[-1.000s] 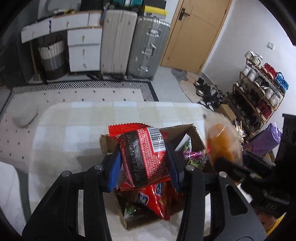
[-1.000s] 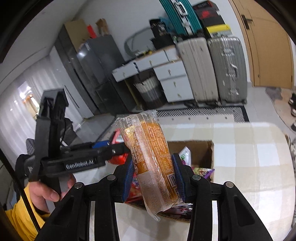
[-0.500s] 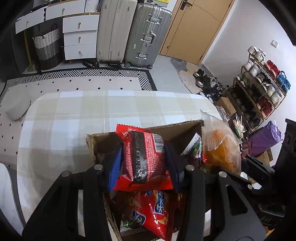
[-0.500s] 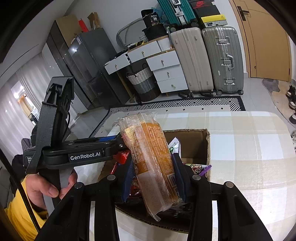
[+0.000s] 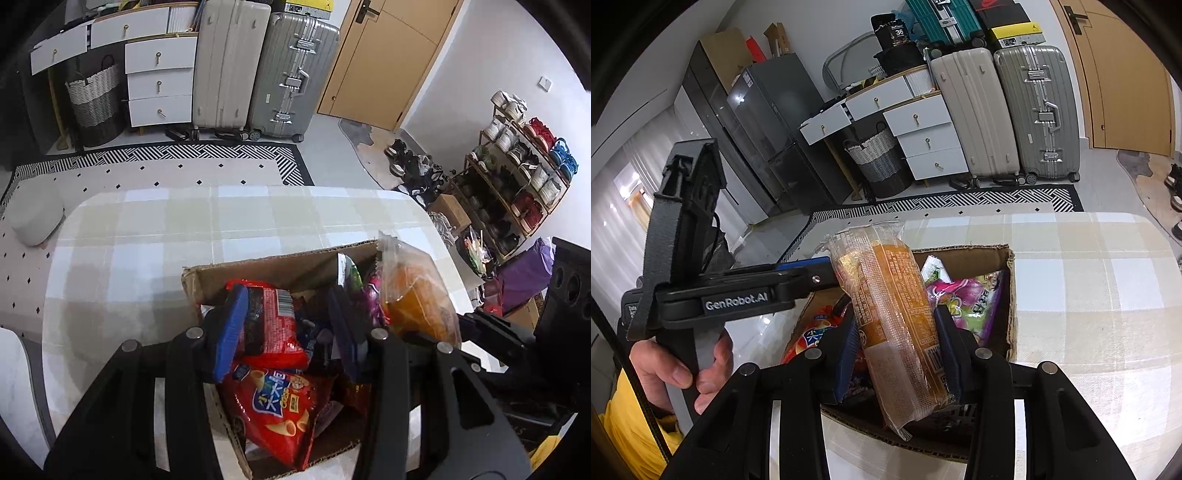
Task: Organize snacks
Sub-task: 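Open both tools to drop the wafer pack and sausage pack into the box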
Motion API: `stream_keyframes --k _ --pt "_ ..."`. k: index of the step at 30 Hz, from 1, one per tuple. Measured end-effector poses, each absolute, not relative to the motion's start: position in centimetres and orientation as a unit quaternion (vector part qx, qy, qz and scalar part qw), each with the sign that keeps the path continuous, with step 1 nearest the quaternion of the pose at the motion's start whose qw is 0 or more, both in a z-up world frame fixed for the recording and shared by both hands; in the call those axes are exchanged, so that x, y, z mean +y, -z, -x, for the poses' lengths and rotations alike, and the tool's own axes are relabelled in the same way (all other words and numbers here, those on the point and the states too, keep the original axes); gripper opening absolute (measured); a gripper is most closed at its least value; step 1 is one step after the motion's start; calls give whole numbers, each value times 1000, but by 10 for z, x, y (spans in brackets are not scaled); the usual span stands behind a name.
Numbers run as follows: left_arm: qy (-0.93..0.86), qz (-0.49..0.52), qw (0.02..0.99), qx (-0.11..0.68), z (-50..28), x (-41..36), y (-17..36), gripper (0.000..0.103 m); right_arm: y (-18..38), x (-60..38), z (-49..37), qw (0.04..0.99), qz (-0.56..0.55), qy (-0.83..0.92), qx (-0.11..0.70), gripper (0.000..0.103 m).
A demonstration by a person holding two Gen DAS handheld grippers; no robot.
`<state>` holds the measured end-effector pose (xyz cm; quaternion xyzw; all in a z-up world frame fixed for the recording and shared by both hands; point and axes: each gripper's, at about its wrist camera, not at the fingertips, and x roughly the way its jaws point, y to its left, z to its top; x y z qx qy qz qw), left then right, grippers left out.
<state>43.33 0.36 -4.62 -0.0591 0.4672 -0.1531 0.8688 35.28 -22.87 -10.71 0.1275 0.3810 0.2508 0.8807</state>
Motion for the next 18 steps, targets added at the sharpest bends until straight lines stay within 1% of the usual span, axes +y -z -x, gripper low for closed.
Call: stream_keyframes --k 18 --pt "129 53 877 460 -389 26 29 42 111 -199 -360 876 -80 -252 403 41"
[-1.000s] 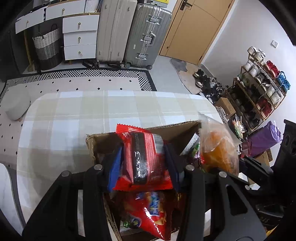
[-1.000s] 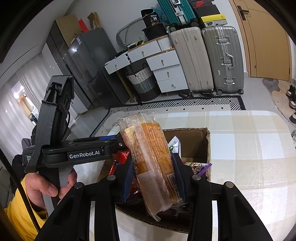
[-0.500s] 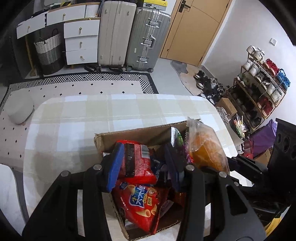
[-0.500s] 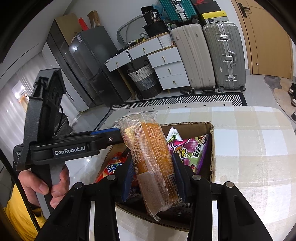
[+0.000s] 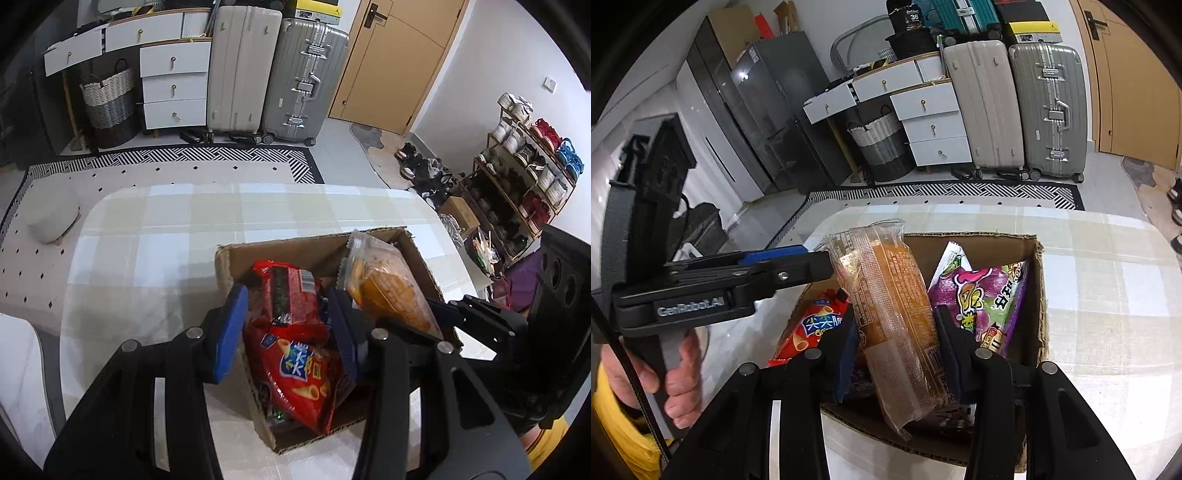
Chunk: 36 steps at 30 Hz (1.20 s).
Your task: Organize snacks
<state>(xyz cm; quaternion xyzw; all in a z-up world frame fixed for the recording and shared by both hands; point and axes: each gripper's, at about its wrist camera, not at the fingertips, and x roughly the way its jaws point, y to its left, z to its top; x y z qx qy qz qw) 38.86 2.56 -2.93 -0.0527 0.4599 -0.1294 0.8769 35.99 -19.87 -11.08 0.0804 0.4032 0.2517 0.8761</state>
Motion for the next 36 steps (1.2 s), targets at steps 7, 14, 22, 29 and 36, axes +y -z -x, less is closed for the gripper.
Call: stream_keyframes --k 7,14,22,29,36 --pt "120 49 881 454 -366 29 22 43 105 -202 -356 885 -72 -239 394 45" --pt "109 42 898 425 -329 28 -5 45 84 -219 -331 893 -81 -240 371 45" --pt "100 23 923 371 -266 18 -52 63 53 -237 -282 909 -84 -236 333 47" --pt "78 13 947 311 -191 14 -94 81 14 -246 -218 930 -63 -235 276 61" --pt "66 11 959 274 -110 19 -113 87 -13 -255 -132 951 -39 -240 190 87"
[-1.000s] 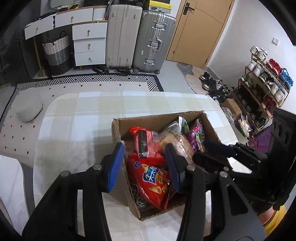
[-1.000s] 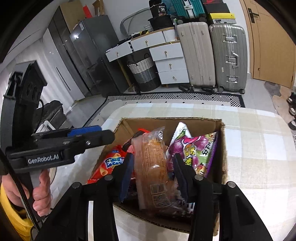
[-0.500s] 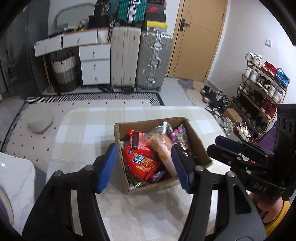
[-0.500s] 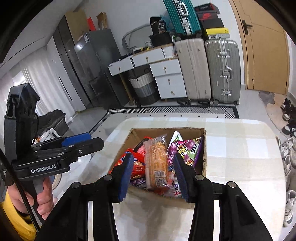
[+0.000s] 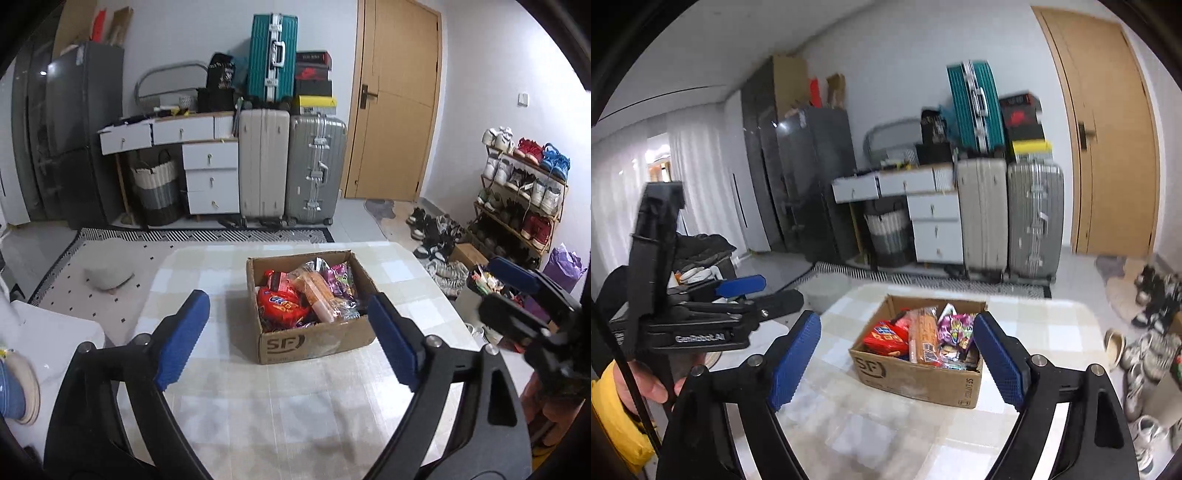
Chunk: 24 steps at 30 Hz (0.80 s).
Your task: Organize snacks
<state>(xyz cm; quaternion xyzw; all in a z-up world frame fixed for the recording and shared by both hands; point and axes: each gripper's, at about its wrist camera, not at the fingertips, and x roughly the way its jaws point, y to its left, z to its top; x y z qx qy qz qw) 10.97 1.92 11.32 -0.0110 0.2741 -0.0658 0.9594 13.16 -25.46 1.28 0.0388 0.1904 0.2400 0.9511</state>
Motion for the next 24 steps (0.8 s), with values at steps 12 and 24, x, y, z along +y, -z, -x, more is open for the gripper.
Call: stream_keyframes --k 12,24 --pt "57 29 976 209 3 45 -121 102 -16 -278 -38 965 -61 -211 143 101" --pt "24 19 981 191 3 53 -75 102 21 -302 -29 975 -65 -176 120 102"
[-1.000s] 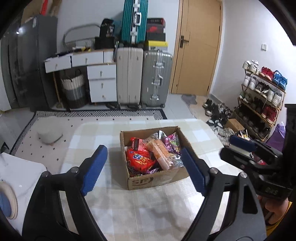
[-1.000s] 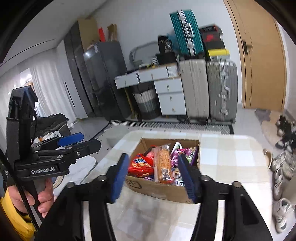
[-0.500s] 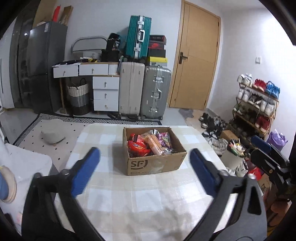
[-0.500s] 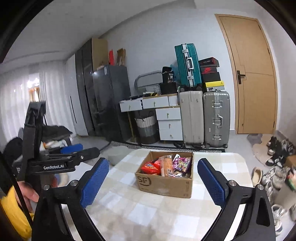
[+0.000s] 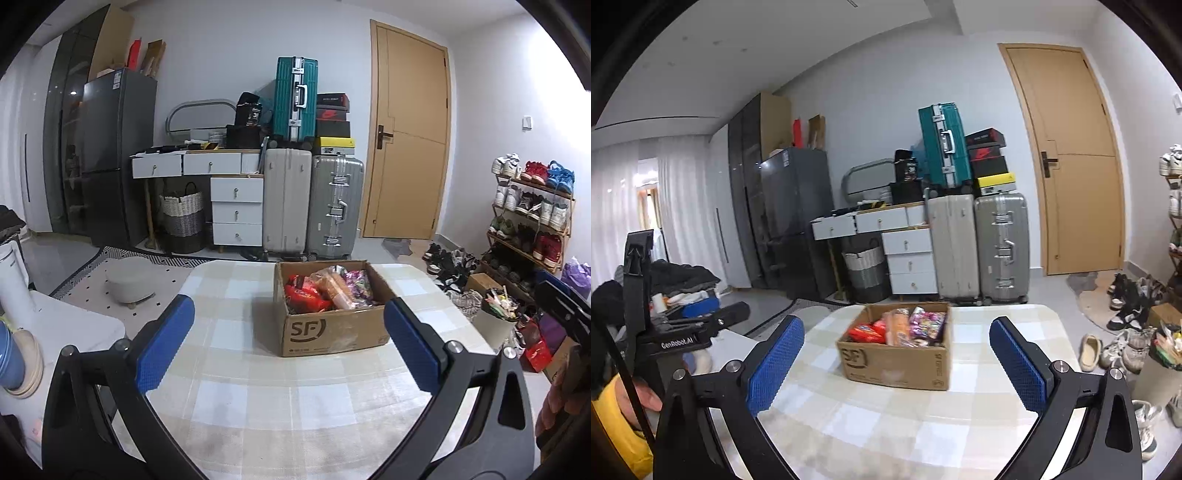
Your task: Organize snacks
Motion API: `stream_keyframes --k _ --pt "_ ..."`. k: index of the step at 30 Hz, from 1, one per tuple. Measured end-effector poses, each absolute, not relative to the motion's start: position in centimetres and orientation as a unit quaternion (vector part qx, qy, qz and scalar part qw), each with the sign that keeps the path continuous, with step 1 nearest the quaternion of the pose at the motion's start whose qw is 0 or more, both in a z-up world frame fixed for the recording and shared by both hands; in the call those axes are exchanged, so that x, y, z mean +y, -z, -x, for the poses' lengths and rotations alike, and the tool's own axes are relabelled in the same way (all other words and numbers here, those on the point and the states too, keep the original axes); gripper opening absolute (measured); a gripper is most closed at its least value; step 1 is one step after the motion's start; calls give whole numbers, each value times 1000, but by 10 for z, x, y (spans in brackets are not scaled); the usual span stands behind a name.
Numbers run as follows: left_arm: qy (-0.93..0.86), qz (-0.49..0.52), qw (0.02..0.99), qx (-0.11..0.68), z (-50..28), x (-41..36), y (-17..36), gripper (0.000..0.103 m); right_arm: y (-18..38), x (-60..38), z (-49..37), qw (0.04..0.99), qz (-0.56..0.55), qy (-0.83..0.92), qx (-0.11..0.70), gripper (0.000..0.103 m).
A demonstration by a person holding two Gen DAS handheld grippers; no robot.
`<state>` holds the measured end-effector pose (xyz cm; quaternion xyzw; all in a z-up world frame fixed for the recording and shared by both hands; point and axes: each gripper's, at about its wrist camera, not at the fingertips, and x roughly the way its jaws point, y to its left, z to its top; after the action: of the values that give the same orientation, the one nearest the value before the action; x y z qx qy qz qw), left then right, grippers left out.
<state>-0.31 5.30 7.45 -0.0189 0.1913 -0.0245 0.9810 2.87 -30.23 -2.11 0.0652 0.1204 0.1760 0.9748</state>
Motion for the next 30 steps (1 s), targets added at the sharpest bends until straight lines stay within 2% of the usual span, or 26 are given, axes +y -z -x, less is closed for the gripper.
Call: stream_keyframes --k 9,18,30 --pt "18 -3 982 186 -38 43 -5 102 70 -308 -26 987 -24 -130 92 102" --pt "10 -21 976 218 -81 28 84 102 148 -325 -56 982 -33 -105 153 102" --pt "25 -1 980 198 -94 28 120 102 169 -321 -66 982 -22 -106 157 102"
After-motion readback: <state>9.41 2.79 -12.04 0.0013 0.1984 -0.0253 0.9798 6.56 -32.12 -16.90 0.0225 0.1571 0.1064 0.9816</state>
